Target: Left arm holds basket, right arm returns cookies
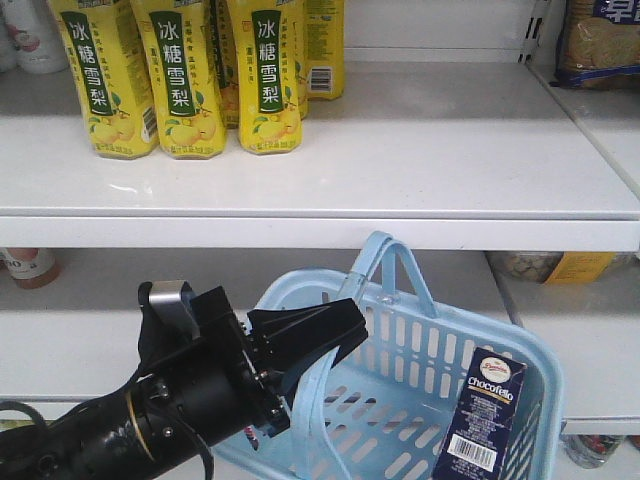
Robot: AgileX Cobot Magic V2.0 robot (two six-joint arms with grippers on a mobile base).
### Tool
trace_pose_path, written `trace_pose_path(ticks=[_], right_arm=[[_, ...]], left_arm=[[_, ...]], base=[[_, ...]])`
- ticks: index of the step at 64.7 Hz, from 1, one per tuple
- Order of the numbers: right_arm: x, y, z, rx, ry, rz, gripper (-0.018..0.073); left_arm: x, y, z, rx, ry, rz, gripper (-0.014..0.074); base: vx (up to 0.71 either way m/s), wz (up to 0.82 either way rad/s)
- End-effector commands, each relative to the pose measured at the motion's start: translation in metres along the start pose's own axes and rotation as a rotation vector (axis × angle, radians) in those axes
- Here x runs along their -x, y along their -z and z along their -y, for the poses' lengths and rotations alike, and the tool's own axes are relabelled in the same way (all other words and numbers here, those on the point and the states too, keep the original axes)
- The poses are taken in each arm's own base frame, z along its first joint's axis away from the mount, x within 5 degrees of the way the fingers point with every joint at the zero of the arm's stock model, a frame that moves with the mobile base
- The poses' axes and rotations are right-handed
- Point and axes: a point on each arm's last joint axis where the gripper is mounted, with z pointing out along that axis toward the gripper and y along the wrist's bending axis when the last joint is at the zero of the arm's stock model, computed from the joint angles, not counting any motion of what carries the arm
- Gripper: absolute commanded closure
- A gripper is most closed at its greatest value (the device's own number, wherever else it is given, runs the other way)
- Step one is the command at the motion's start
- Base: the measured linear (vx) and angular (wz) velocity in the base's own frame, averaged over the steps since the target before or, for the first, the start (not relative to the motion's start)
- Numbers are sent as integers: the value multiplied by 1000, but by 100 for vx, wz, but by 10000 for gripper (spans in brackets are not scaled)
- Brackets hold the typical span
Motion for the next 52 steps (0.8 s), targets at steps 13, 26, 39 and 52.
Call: trace_pose_path(ticks=[13, 26, 39, 52], right_arm=[[0, -1, -1, 10, 25, 47, 565], [0, -1, -1, 10, 25, 47, 565], [2, -1, -1, 14, 15, 68, 565], [5, -1, -2, 19, 14, 94, 565]], left_arm=[[22, 3, 45, -353, 21, 183, 596], [22, 3, 45, -353, 21, 183, 596], [22, 3, 45, -353, 21, 183, 596], [22, 3, 45, -353, 21, 183, 596]], base=[[0, 0], [0, 0], [0, 0], [0, 0]])
